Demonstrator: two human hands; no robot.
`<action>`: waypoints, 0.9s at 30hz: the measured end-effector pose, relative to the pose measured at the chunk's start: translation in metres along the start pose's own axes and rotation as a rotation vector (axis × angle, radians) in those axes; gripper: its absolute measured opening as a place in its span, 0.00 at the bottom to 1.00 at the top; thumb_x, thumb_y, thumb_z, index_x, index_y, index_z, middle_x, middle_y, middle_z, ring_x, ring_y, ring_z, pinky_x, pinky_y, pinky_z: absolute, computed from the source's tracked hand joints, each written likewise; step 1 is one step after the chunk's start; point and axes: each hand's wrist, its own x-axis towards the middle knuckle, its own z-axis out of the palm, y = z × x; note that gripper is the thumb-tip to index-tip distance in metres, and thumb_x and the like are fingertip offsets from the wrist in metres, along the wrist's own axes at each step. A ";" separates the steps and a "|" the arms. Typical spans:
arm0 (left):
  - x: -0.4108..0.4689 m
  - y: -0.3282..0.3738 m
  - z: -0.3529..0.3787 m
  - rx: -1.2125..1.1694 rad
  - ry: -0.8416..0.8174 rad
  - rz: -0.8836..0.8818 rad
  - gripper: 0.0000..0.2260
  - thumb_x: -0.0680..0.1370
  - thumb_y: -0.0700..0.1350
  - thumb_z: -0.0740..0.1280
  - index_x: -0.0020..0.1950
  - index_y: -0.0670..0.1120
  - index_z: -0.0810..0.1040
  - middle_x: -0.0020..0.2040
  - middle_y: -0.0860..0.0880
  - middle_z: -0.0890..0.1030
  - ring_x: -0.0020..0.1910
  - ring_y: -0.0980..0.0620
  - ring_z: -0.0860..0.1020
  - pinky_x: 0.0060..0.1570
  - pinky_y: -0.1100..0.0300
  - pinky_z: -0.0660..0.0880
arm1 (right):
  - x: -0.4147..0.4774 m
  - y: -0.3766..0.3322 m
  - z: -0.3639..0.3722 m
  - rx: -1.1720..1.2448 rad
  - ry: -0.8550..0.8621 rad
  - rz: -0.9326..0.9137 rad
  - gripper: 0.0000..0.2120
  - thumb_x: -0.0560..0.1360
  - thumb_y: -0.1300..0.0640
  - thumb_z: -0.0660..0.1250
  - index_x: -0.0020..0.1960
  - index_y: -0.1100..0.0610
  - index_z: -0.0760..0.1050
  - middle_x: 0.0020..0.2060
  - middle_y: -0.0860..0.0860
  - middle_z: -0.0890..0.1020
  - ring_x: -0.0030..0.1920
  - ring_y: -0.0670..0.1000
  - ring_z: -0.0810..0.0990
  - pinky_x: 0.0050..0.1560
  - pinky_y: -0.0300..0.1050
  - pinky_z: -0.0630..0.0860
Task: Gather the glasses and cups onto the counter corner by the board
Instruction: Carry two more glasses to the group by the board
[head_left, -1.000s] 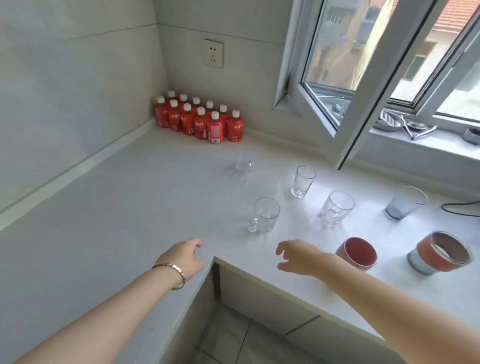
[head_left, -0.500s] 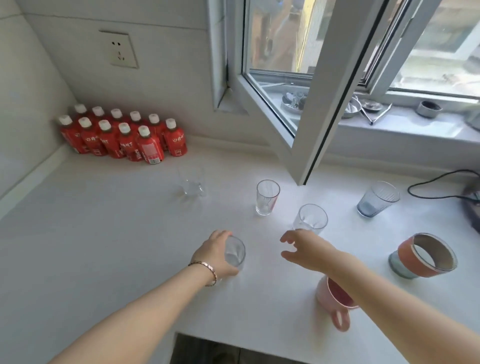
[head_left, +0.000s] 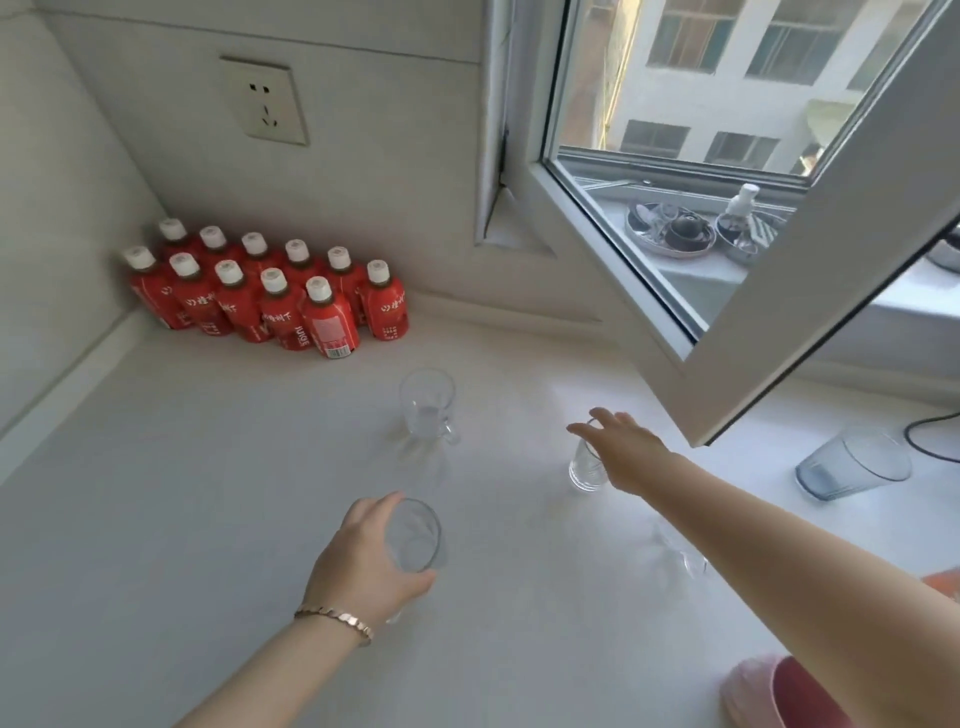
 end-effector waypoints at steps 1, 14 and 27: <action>-0.003 -0.004 -0.003 -0.008 0.018 -0.021 0.35 0.63 0.49 0.76 0.68 0.53 0.67 0.66 0.53 0.70 0.60 0.51 0.76 0.56 0.61 0.73 | 0.000 0.000 0.004 0.001 0.012 -0.002 0.32 0.73 0.69 0.59 0.72 0.46 0.59 0.71 0.52 0.62 0.67 0.57 0.64 0.57 0.49 0.72; -0.165 -0.034 -0.001 -0.127 0.357 -0.387 0.35 0.62 0.50 0.77 0.66 0.52 0.69 0.63 0.53 0.71 0.49 0.51 0.78 0.49 0.64 0.71 | -0.092 -0.050 0.004 0.095 0.073 -0.431 0.32 0.68 0.41 0.67 0.69 0.43 0.62 0.59 0.48 0.72 0.57 0.51 0.76 0.45 0.40 0.67; -0.464 -0.039 0.074 -0.281 0.823 -0.893 0.37 0.61 0.49 0.79 0.67 0.51 0.69 0.60 0.54 0.70 0.60 0.50 0.76 0.61 0.55 0.72 | -0.277 -0.158 0.033 0.119 0.051 -1.062 0.32 0.65 0.36 0.69 0.66 0.40 0.64 0.56 0.46 0.73 0.56 0.50 0.78 0.50 0.42 0.74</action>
